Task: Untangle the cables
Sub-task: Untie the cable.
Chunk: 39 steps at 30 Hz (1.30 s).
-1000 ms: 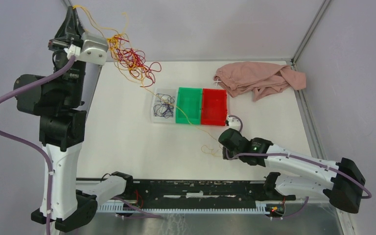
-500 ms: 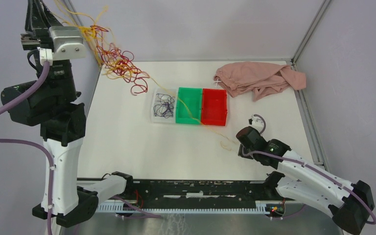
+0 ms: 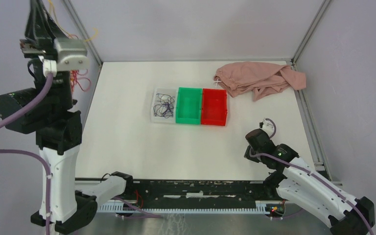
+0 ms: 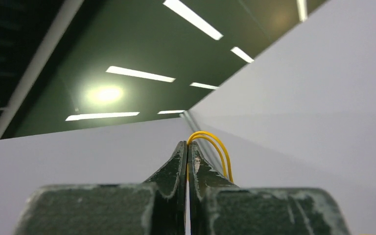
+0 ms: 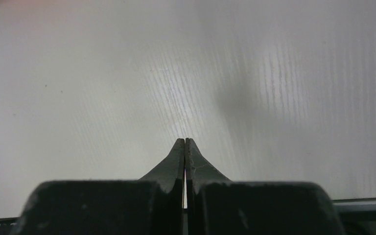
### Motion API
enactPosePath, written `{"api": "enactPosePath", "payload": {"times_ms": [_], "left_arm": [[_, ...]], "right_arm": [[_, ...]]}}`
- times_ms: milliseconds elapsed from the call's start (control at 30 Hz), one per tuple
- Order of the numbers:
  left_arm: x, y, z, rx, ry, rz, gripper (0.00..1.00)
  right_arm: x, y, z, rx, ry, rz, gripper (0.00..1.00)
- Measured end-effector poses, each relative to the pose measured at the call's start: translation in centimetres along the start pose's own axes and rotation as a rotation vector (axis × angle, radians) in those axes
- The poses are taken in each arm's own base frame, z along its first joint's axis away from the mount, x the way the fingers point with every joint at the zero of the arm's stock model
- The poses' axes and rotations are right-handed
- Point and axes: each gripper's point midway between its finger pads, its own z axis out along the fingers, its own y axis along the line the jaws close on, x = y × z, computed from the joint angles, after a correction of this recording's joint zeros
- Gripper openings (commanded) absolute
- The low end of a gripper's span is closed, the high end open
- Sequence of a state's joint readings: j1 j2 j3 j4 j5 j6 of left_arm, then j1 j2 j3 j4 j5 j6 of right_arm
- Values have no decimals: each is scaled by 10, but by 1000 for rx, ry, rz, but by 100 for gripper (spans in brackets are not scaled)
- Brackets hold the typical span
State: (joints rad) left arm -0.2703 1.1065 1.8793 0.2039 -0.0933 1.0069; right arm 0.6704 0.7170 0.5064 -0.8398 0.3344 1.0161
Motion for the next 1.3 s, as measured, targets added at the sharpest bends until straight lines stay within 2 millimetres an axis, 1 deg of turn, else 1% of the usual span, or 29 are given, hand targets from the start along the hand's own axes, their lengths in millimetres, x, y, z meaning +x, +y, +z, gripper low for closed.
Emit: {"api": "enactPosePath", "payload": {"times_ms": [100,167,267,433,467,500,533,600,633,667,700,767,867,1033,1133,1267,1300], "left_arm": [[3,-35,-25,162,-20,-17,3],[-1,-54,-43,261,-49,-38,3],[-7,-71,-59,361,-84,-60,3],[-8,-92,-73,466,-91,-100,3],[-8,-97,-77,489,-92,-111,3],[-6,-103,-82,514,-87,-122,3],[-6,-110,-89,545,-89,-136,3],[-5,-122,-102,598,-95,-160,3],[-6,-129,-109,631,-99,-182,3],[-7,-134,-115,656,-106,-200,3],[-9,-140,-120,684,-112,-224,3],[-13,-148,-127,727,-129,-262,3],[-21,-157,-135,778,-159,-319,3],[-24,-167,-143,821,-165,-370,3],[-23,-171,-146,833,-163,-378,3],[-22,-172,-148,837,-160,-380,3],[-22,-172,-148,836,-161,-380,3]], "right_arm": [[-2,12,-2,-44,12,-10,0],[-9,28,-6,-94,13,-28,0],[-27,61,-18,-198,-5,-53,0],[-63,121,-51,-401,-54,-110,0],[-67,128,-56,-426,-60,-119,3],[-71,135,-62,-453,-64,-133,11],[-75,142,-67,-480,-67,-146,21],[-79,155,-75,-527,-67,-176,46],[-80,161,-77,-551,-65,-183,56],[-81,166,-79,-574,-65,-195,63],[-80,171,-80,-599,-61,-213,68],[-78,179,-82,-639,-48,-229,73],[-73,197,-83,-720,-18,-262,75],[-58,232,-85,-862,22,-335,76],[-37,259,-101,-978,6,-440,76],[-2,296,-130,-1181,-28,-574,76],[5,302,-133,-1212,-30,-592,75]]}}
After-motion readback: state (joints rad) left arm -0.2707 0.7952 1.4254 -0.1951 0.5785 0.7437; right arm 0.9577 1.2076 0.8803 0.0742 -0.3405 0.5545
